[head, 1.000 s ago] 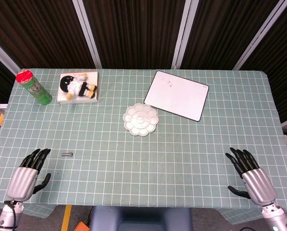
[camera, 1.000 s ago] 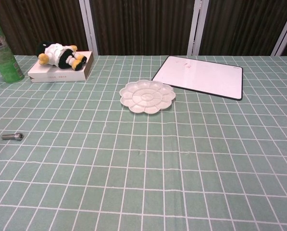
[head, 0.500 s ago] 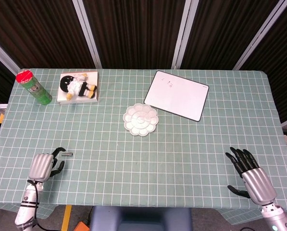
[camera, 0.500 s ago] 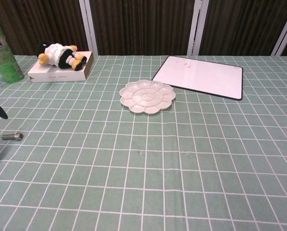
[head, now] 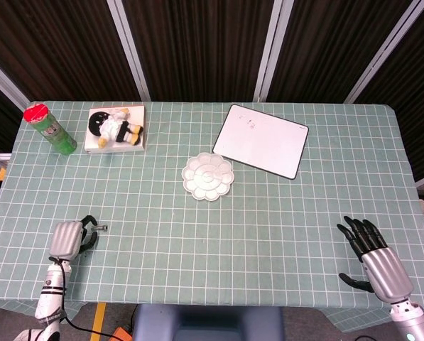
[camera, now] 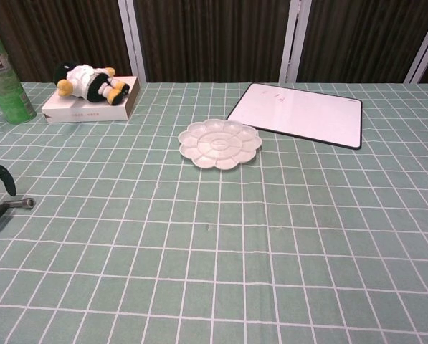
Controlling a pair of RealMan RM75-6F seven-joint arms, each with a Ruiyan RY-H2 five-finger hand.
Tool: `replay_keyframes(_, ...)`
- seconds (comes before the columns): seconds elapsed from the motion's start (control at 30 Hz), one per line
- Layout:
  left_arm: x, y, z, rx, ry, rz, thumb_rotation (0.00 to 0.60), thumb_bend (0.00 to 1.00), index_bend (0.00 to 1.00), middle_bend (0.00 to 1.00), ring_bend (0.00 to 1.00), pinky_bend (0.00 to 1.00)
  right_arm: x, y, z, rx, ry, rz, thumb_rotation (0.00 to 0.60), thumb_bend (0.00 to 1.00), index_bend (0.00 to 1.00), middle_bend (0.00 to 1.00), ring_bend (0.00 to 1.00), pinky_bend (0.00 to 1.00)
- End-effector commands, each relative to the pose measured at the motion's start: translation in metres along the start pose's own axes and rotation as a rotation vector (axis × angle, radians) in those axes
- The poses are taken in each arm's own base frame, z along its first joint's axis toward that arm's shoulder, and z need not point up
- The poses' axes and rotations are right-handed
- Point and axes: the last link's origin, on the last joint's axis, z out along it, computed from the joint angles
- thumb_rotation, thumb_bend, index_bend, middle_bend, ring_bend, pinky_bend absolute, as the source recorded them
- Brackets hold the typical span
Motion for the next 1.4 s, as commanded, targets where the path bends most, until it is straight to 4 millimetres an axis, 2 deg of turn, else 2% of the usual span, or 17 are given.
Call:
replay_keyframes(0.03,-0.005,0.0,0.004,0.007,-0.009,-0.002,0.6,0.41,0.48,1.0,1.0,1.0,0.0,0.0,0.0,0.0,-0.002,0.0,0.6,0.17,0.0,0.0,0.0,0.0)
replay_keyframes(0.53,-0.013,-0.002,0.011,0.019,-0.019,0.007,0.6,0.41,0.5,1.0,1.0,1.0,-0.001,0.0,0.0,-0.012,-0.011,-0.002,0.6,0.17,0.0,0.0,0.0,0.0)
replay_keyframes(0.87,-0.007,-0.002,0.01,0.013,0.008,-0.001,0.6,0.41,0.53,1.0,1.0,1.0,-0.002,0.0,0.0,-0.013,-0.014,-0.004,0.6,0.17,0.0,0.0,0.0,0.0)
replay_keyframes(1.4,0.005,0.018,0.011,-0.045,0.04,-0.011,0.6,0.41,0.51,1.0,1.0,1.0,0.0,0.0,0.0,-0.013,-0.01,-0.001,0.6,0.17,0.0,0.0,0.0,0.0)
